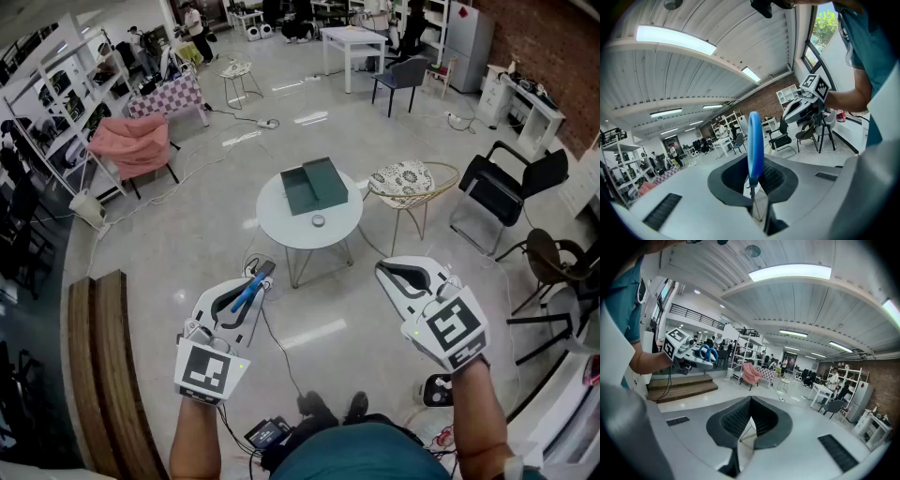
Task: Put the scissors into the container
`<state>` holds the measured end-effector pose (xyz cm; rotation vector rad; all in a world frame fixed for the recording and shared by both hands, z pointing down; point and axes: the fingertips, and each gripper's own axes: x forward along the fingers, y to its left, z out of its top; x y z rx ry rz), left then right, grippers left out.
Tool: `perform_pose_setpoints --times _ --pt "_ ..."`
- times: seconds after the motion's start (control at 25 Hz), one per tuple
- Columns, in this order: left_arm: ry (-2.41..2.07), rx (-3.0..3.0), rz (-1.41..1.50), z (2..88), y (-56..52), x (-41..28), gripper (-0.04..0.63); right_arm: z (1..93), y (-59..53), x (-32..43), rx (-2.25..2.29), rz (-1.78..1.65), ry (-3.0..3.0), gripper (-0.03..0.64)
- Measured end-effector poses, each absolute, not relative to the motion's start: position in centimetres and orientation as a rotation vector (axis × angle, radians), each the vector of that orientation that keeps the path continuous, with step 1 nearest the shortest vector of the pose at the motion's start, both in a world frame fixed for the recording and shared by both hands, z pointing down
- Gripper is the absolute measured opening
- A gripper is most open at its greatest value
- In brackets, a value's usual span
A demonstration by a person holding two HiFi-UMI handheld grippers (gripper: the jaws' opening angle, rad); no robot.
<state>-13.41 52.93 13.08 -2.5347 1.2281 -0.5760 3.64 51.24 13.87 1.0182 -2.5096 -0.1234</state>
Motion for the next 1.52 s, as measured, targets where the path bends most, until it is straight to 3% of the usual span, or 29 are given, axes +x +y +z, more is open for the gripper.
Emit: perform_pose_setpoints --times 0.92,1.52 --pt "1.158 -2.584 -0.591 14.7 49.8 -20.7 0.052 13.6 48.1 -4.8 1.104 -0.096 -2.535 0.038" --pt "1.21 -2.544 -0.636 15.0 42.5 -20.0 0.052 14.1 37.8 -5.6 1.016 -0.096 -2.618 0.038"
